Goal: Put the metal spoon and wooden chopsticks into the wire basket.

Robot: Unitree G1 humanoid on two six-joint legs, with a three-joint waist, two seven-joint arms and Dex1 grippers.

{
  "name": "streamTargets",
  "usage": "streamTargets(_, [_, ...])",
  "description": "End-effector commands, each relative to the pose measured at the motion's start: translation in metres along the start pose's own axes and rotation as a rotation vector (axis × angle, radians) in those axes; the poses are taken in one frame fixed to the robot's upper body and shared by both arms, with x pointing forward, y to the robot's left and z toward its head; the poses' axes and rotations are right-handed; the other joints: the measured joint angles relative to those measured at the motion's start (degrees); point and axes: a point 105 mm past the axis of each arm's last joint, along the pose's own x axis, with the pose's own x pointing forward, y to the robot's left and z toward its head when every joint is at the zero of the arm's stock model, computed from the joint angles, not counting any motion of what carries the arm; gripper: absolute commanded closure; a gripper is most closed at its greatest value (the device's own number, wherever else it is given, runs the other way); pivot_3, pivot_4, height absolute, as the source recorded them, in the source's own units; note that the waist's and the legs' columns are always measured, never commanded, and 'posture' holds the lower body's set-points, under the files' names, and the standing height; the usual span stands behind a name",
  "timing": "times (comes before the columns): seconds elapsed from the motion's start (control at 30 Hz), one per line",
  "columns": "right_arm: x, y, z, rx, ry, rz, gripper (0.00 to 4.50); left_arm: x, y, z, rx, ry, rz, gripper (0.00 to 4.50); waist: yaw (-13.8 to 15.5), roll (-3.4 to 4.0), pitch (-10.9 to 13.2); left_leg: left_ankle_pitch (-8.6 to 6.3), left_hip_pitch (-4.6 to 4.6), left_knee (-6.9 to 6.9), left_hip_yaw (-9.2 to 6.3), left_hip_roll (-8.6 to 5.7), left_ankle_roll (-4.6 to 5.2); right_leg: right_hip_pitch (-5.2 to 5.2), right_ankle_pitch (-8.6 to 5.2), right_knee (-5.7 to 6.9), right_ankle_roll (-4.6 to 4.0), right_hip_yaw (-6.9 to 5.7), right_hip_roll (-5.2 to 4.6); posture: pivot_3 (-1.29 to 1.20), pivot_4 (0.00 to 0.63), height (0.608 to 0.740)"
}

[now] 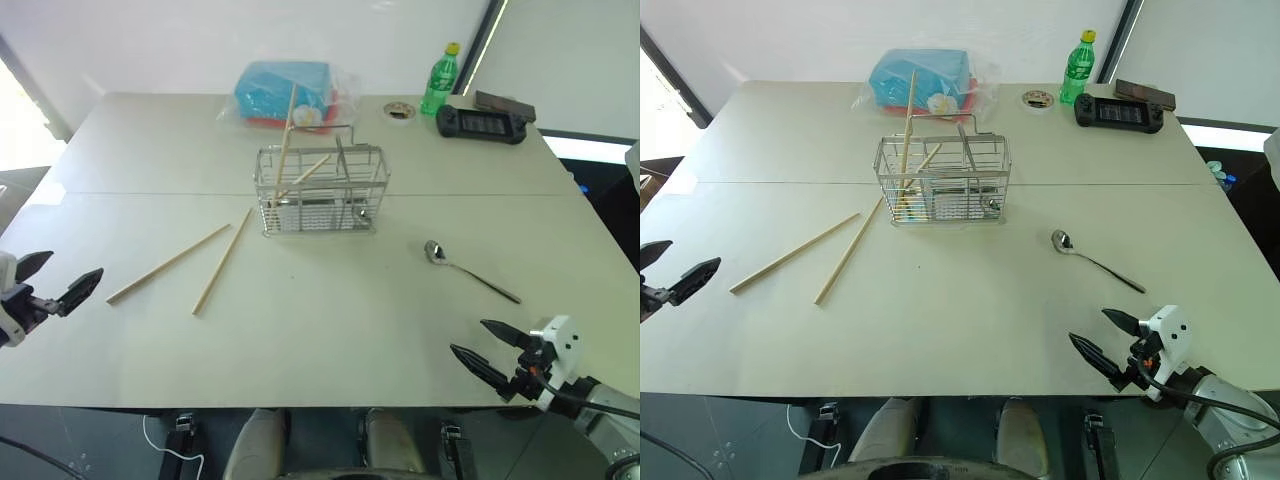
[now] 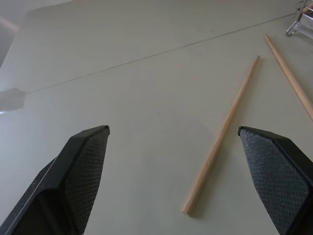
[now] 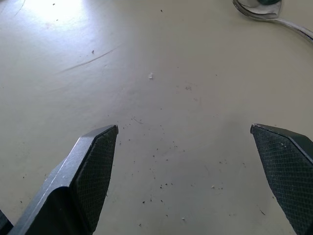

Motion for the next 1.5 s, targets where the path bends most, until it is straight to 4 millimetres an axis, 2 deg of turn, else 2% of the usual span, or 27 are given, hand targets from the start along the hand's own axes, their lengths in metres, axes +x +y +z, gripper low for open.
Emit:
streamTargets(0.03, [-0.001,0.0,0.012,-0.038,-0.042,-0.011,0.0,0.0,0.003,0.005,0.039,0.001,0.004,0.06,0.0,-0.01,0.0,0.0,0.0,0.0,0.0,0.0,0.0,0.0,0.0,0.01,0.0,0.0,0.0,0.0,0.15,0.731])
streamTargets(0.6, [0.002,-0.003,0.013,-0.042,-0.045,-0.02,0.0,-0.002,0.003,-0.008,0.06,0.096,-0.002,0.06,0.0,-0.06,0.0,0.02,0.09,0.01,0.03,0.02,0.03,0.02,0.0,0.13,0.0,0.01,0.01,0.0,0.15,0.731])
streamTargets(0.83, [0.004,-0.004,0.014,-0.044,-0.047,-0.022,0.0,-0.002,0.003,-0.009,0.056,0.115,-0.002,0.06,0.0,-0.07,0.0,0.03,0.09,0.01,0.04,0.03,0.04,0.02,0.0,0.14,0.0,0.01,0.01,0.0,0.15,0.731])
streamTargets(1.0, [0.006,-0.011,0.016,-0.071,-0.036,-0.024,0.0,-0.001,-0.006,-0.001,0.02,0.086,-0.041,0.06,0.0,-0.08,-0.1,0.04,0.1,0.01,0.04,0.03,0.05,0.03,0.0,0.16,0.0,0.01,0.01,0.0,0.15,0.731])
streamTargets(1.1, [0.008,-0.018,0.027,-0.124,-0.016,-0.02,0.0,0.002,-0.016,0.013,-0.005,0.051,-0.081,0.06,0.0,-0.07,0.0,0.04,0.11,0.04,0.06,0.03,0.05,0.04,0.0,0.17,0.0,0.01,0.01,0.0,0.15,0.731])
streamTargets(1.2, [0.011,-0.031,0.049,-0.187,-0.019,-0.02,0.0,0.009,-0.034,0.035,-0.031,0.011,-0.157,0.06,0.0,-0.08,0.0,0.04,0.12,0.1,0.08,0.03,0.06,0.06,0.02,0.21,-0.02,0.02,0.01,0.0,0.15,0.731])
streamTargets(1.4, [0.024,-0.049,0.089,-0.287,0.001,0.047,0.0,0.03,-0.08,0.069,-0.012,-0.026,-0.328,0.06,0.0,0.0,0.0,0.07,0.32,0.16,0.15,0.05,0.1,0.27,0.06,0.22,-0.09,0.02,0.02,0.0,0.15,0.731])
streamTargets(1.5, [0.037,-0.06,0.108,-0.309,0.011,0.09,0.0,0.045,-0.11,0.087,0.007,-0.043,-0.453,0.06,-0.1,0.08,0.1,0.08,0.49,0.15,0.19,0.06,0.13,0.49,0.06,0.22,-0.07,0.02,0.04,0.0,0.15,0.731])
